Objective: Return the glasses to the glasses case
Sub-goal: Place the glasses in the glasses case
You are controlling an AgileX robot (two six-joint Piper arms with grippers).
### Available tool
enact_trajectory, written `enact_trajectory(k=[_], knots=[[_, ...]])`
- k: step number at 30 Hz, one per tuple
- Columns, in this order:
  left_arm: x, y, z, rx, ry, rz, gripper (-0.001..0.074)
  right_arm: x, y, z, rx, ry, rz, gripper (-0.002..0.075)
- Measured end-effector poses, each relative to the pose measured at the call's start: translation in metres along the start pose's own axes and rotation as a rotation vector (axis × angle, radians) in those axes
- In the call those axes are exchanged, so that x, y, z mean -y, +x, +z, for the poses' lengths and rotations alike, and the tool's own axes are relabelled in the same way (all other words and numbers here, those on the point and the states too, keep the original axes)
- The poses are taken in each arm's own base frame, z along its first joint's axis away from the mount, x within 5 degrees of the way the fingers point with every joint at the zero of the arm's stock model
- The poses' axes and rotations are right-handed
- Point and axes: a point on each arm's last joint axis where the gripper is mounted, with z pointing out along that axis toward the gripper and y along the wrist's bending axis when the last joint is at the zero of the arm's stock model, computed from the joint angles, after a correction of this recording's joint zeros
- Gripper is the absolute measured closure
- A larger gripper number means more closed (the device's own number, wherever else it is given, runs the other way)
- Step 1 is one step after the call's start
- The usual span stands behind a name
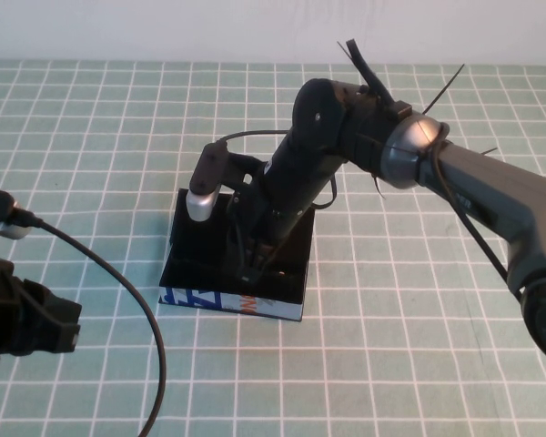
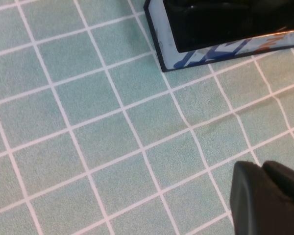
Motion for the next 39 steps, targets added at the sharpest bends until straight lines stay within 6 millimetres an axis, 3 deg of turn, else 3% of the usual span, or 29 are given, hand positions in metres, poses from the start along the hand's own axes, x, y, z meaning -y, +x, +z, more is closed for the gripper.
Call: enact_trajectory(k=[21, 31, 39], knots=[[0.0, 0.0, 0.0, -0.001, 0.002, -0.002, 0.0735, -0.006, -0.003, -0.019, 0.053, -0.075, 0.018, 0.0731], [0.0, 0.0, 0.0, -0.001, 0.002, -0.002, 0.0735, 0.011, 0.009, -0.033, 0.114, -0.083, 0.089, 0.0733], [0.0, 0.0, 0.0, -0.001, 0.002, -0.002, 0.0735, 0.014, 0.014, -0.022, 0.111, -0.106, 0.11, 0.0733]])
